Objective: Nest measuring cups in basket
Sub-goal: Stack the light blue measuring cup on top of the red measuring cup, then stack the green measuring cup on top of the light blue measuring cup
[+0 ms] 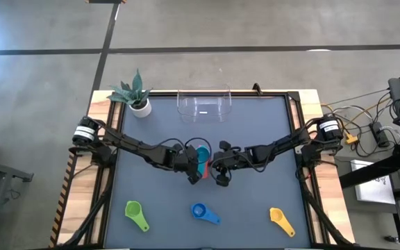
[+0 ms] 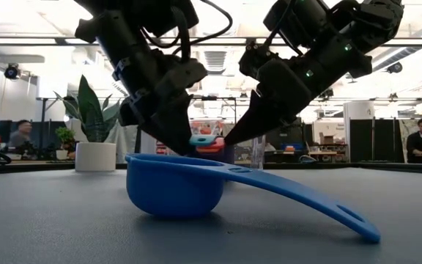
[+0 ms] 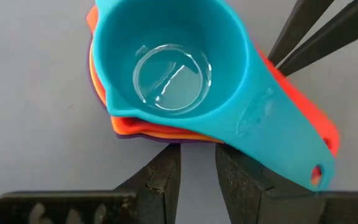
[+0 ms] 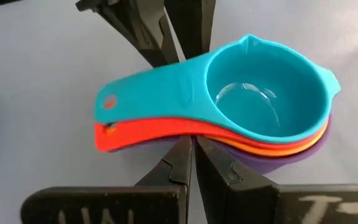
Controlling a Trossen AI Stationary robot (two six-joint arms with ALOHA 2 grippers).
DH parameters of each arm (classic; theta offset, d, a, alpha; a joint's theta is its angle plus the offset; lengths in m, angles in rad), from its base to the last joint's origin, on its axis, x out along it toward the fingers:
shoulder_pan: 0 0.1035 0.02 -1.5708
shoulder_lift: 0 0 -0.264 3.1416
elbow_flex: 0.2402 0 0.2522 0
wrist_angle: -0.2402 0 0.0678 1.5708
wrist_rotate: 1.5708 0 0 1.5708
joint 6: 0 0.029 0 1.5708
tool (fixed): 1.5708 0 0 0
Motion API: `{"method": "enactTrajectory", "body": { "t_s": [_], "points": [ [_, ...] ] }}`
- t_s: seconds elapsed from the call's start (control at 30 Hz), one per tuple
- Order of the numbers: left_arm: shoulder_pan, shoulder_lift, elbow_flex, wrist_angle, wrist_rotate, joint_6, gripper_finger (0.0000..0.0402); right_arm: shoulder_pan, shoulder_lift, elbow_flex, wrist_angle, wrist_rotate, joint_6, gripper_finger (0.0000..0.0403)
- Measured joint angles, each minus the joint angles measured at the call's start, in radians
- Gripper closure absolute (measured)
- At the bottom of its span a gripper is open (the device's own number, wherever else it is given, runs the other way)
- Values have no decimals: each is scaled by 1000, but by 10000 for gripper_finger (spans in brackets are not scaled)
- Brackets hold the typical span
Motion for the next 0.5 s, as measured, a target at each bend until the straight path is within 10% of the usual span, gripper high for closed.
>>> {"method": "enactTrajectory", "body": {
  "t_s": [0.5],
  "points": [
    [-10,-74,0,-252,-36,-25,318,0,0,0,-14,3,-5,390]
  ]
}}
